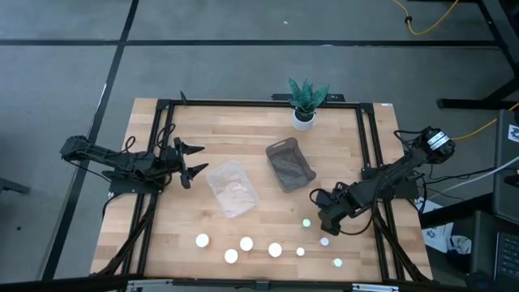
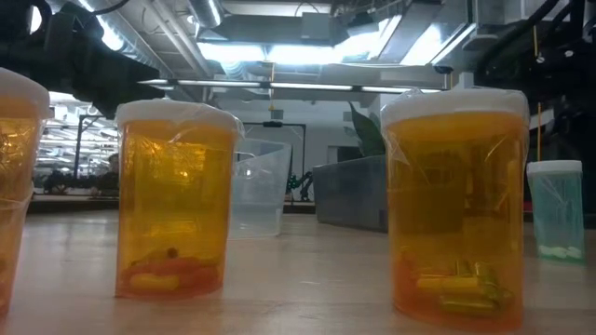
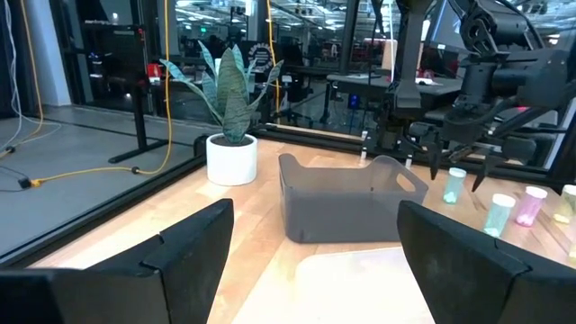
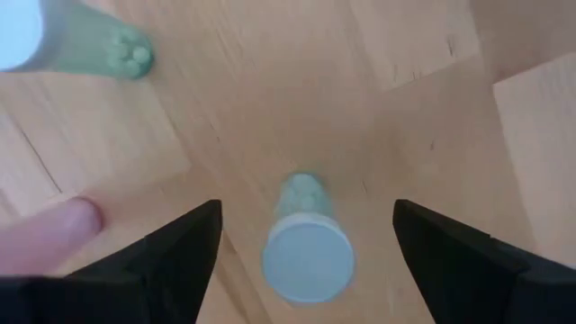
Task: Pick and place medicine bottles into bin by pill shape (circle, oval)
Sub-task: Put the small blue pill bottle into the black bin
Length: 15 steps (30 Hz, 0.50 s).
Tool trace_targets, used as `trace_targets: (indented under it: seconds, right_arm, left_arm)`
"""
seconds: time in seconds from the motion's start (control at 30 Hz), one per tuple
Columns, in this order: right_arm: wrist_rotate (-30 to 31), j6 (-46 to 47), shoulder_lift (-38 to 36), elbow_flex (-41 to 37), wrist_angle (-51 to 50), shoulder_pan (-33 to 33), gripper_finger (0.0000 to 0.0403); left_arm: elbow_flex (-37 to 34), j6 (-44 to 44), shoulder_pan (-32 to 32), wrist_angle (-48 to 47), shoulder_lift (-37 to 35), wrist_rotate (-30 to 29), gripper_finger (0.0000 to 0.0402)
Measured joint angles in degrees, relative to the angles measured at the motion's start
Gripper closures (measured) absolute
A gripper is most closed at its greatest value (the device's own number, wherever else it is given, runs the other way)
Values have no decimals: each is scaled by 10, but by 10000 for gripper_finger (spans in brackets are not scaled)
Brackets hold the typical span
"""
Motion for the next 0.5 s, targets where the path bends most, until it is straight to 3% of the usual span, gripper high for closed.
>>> trace_targets:
  seconds: [0.5]
  right_arm:
    - [-4, 39, 0, 0, -3, 0, 240]
  left_arm:
    - [0, 0, 0, 0, 0, 0, 97]
